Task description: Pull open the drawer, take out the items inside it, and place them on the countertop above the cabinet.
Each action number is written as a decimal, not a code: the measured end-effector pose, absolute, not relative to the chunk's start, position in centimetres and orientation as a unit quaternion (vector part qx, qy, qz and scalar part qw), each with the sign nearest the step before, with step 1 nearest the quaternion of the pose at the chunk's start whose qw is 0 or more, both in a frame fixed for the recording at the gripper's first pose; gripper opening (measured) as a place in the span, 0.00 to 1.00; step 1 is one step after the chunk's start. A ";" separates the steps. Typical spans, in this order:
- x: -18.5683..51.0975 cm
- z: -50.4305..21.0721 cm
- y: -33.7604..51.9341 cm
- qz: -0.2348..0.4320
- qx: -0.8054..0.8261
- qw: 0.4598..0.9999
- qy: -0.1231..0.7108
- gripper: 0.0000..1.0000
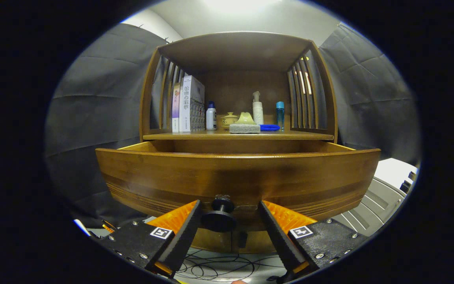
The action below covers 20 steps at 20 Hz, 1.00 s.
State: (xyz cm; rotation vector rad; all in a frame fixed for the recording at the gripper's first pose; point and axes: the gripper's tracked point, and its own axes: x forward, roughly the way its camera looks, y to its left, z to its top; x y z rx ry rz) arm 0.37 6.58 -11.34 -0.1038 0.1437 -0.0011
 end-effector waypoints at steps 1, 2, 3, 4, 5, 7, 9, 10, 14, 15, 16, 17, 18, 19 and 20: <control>1.0 -10.8 6.6 -0.005 -0.050 0.997 0.064 0.93; 1.5 -11.0 6.6 -0.010 -0.046 0.996 0.070 0.93; 1.8 -10.8 6.6 -0.015 -0.044 0.997 0.066 0.93; 2.1 -10.7 6.6 -0.019 -0.045 0.997 0.066 0.93; 2.6 -10.6 6.5 -0.022 -0.046 0.996 0.067 0.93; 3.3 -10.9 6.6 -0.031 -0.047 0.996 0.062 0.93; 3.7 -10.9 6.6 -0.035 -0.051 0.996 0.059 0.93; 4.0 -10.8 6.7 -0.035 -0.051 0.996 0.056 0.93; 5.0 -10.8 6.5 -0.037 -0.052 0.996 0.056 0.93; 5.5 -10.7 6.5 -0.037 -0.052 0.996 0.057 0.93; 5.9 -10.8 6.5 -0.037 -0.050 0.996 0.059 0.93; 6.4 -10.7 6.5 -0.038 -0.051 0.996 0.060 0.93; 6.8 -10.8 6.4 -0.038 -0.052 0.996 0.062 0.93; 7.3 -10.7 6.4 -0.038 -0.052 0.996 0.062 0.93; 7.7 -10.7 6.4 -0.038 -0.054 0.996 0.064 0.93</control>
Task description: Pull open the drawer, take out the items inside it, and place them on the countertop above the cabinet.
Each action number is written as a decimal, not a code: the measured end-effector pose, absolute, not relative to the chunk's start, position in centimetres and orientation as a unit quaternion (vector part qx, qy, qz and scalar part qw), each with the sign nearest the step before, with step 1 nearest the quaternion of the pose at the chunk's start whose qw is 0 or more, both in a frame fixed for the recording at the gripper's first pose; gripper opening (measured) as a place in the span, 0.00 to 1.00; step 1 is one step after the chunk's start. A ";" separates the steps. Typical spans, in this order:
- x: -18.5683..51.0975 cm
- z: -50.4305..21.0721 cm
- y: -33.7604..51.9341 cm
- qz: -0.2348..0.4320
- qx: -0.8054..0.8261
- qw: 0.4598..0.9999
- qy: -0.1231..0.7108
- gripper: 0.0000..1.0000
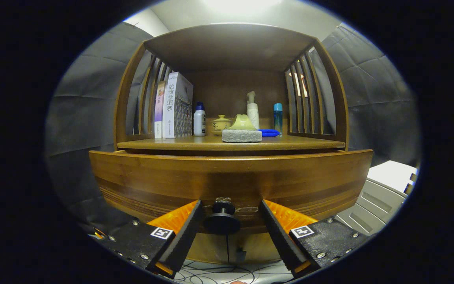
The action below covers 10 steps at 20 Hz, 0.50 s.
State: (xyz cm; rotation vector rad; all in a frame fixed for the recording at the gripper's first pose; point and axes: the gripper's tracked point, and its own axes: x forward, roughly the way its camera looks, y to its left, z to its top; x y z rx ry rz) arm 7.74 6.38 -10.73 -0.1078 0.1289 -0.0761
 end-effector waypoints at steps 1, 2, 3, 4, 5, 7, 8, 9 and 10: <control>8.1 -10.8 6.3 -0.039 -0.057 0.995 0.066 0.93; 8.4 -10.8 6.3 -0.039 -0.059 0.995 0.067 0.93; 8.8 -10.7 6.2 -0.040 -0.059 0.995 0.068 0.93; 9.0 -10.8 6.3 -0.040 -0.058 0.995 0.068 0.93; 9.5 -10.8 6.3 -0.041 -0.059 0.995 0.067 0.93; 10.2 -10.8 6.2 -0.042 -0.062 0.995 0.067 0.93; 10.5 -10.9 6.1 -0.042 -0.063 0.995 0.067 0.93; 10.8 -10.9 6.2 -0.042 -0.066 0.995 0.064 0.94; 11.1 -11.0 6.1 -0.043 -0.070 0.995 0.063 0.94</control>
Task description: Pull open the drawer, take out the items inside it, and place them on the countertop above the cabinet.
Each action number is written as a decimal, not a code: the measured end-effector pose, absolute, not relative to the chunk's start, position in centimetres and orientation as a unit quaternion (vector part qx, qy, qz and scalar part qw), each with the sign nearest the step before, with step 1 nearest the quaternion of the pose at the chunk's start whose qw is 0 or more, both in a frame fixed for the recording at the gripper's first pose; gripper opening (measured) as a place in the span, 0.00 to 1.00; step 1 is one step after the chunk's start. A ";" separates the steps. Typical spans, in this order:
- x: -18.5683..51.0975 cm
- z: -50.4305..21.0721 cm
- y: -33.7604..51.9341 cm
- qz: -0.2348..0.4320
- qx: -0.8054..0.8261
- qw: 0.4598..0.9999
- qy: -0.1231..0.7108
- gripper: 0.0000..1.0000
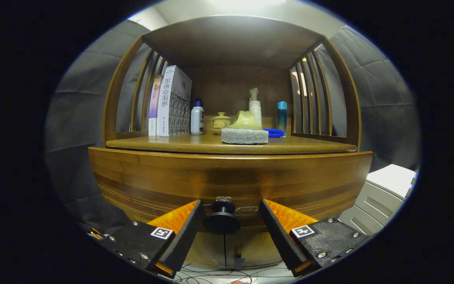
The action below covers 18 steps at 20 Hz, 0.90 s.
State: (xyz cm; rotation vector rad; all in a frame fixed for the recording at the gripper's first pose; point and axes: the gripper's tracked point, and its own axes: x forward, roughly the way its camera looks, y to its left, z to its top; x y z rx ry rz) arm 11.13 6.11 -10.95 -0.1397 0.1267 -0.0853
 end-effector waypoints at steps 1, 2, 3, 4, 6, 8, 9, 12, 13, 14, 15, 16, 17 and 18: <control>11.3 -10.9 6.1 -0.043 -0.076 0.994 0.060 0.94; 11.7 -11.1 6.1 -0.043 -0.082 0.994 0.058 0.94; 12.0 -11.0 6.1 -0.044 -0.084 0.994 0.051 0.95; 12.5 -11.0 6.1 -0.044 -0.084 0.994 0.047 0.95; 13.5 -11.0 6.1 -0.046 -0.081 0.995 0.044 0.95; 14.1 -11.0 6.0 -0.049 -0.079 0.995 0.047 0.95; 14.2 -10.8 6.1 -0.052 -0.084 0.994 0.042 0.95; 13.9 -11.3 5.8 -0.053 -0.110 0.992 0.038 0.94; 13.6 -11.6 5.6 -0.051 -0.115 0.991 0.045 0.95; 13.1 -11.6 5.6 -0.046 -0.115 0.991 0.050 0.96; 12.5 -11.5 5.8 -0.036 -0.112 0.992 0.051 0.96; 11.8 -11.4 5.8 -0.029 -0.107 0.992 0.052 0.96; 11.1 -11.1 5.7 -0.025 -0.100 0.993 0.053 0.96; 10.4 -10.9 5.8 -0.020 -0.093 0.994 0.055 0.96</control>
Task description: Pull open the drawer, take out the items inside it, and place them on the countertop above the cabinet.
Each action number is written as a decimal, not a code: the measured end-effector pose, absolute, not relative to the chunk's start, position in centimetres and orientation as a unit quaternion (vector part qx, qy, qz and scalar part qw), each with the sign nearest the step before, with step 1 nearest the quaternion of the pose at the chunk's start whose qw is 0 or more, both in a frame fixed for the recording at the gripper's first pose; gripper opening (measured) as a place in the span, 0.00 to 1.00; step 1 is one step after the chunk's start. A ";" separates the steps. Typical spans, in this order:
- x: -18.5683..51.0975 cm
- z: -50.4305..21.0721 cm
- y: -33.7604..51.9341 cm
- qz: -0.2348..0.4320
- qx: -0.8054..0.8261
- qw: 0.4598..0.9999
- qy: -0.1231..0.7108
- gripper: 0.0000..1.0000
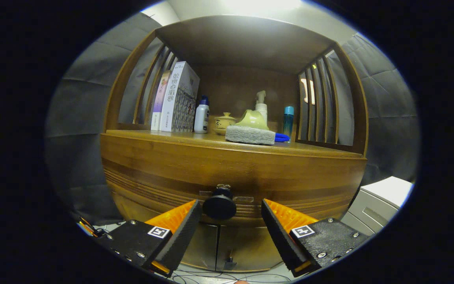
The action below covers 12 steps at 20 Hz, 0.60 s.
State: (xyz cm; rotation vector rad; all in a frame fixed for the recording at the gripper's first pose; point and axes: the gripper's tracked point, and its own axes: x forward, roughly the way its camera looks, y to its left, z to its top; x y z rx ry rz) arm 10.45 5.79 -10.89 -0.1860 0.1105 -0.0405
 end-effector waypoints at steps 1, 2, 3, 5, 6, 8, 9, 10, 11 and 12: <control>9.7 -10.5 5.8 -0.016 -0.086 0.995 0.058 0.96; 9.0 -9.7 5.7 -0.012 -0.080 0.995 0.054 0.96; 8.5 -8.7 5.8 -0.006 -0.076 0.996 0.045 0.96; 7.4 -6.9 5.7 0.000 -0.065 0.997 0.032 0.96; 6.6 -6.1 5.6 0.004 -0.056 0.998 0.031 0.96; 5.1 -4.8 5.2 0.008 -0.038 0.999 0.035 0.96; 4.4 -4.1 5.0 0.011 -0.029 0.999 0.035 0.96; 3.8 -3.6 4.9 0.013 -0.024 0.999 0.032 0.96; 3.1 -3.1 4.8 0.015 -0.021 0.999 0.031 0.96; 2.4 -2.7 4.6 0.017 -0.022 0.999 0.028 0.96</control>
